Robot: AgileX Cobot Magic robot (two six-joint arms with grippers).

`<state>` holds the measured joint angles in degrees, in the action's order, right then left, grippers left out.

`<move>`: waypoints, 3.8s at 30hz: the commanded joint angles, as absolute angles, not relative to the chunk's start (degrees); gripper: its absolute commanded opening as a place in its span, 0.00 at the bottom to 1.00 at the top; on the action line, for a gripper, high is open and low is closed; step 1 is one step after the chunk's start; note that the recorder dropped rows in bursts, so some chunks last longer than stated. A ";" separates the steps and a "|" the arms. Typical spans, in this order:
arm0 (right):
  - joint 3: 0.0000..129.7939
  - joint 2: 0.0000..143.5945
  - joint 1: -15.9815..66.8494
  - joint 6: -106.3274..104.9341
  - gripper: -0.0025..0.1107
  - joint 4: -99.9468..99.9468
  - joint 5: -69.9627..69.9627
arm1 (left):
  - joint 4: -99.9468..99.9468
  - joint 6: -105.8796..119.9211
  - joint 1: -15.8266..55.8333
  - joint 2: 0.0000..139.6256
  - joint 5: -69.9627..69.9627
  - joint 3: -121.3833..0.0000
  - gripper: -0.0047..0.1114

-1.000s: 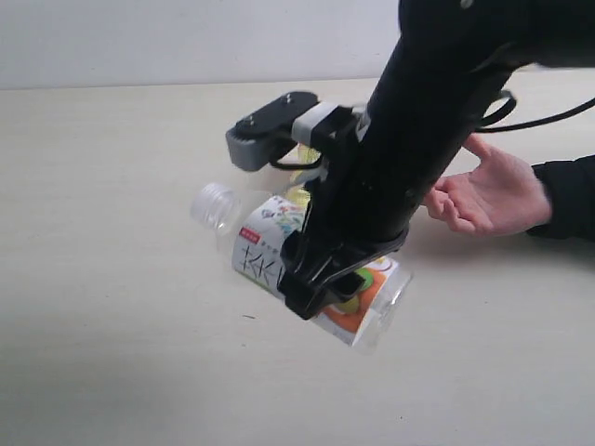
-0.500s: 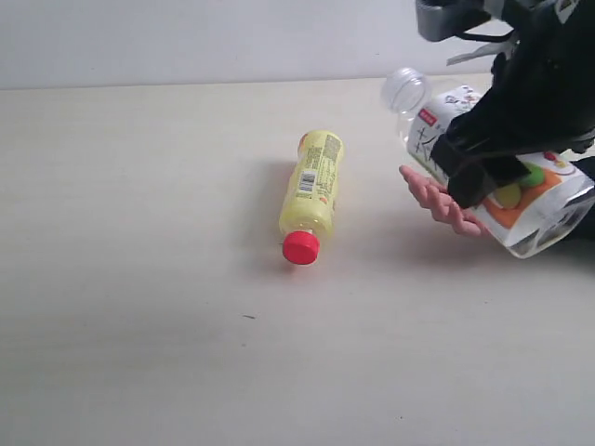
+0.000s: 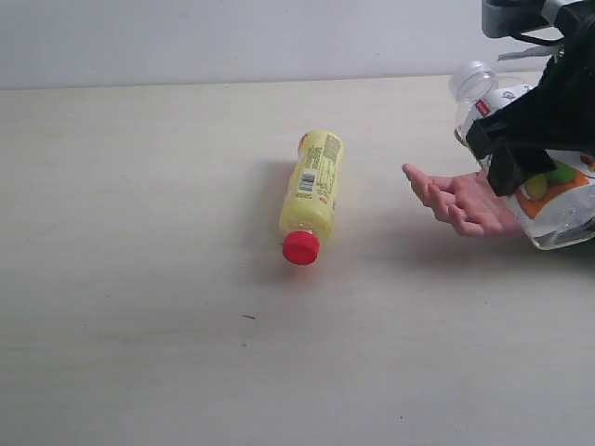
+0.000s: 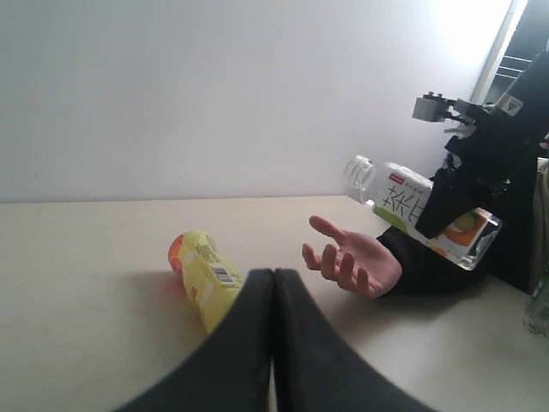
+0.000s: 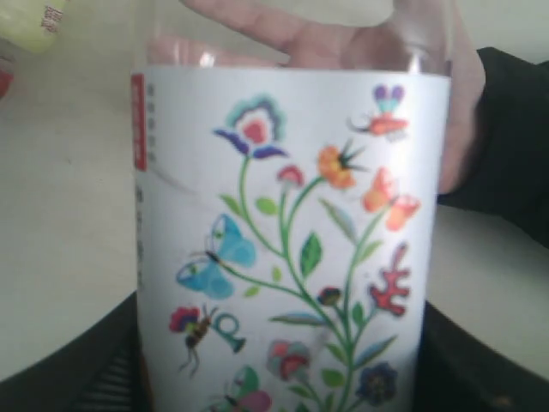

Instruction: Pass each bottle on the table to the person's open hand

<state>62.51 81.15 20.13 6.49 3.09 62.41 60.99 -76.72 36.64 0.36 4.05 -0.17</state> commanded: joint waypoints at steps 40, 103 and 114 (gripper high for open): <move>60.42 98.77 18.84 10.56 0.48 12.25 49.16 | 60.67 -76.74 36.59 0.00 3.73 0.00 0.04; 24.43 0.00 19.04 2.58 0.02 6.17 36.99 | 60.67 -76.74 36.59 0.00 3.73 0.00 0.04; 24.43 0.00 19.33 2.58 0.02 4.84 36.43 | 60.67 -76.74 36.59 0.00 3.73 0.00 0.04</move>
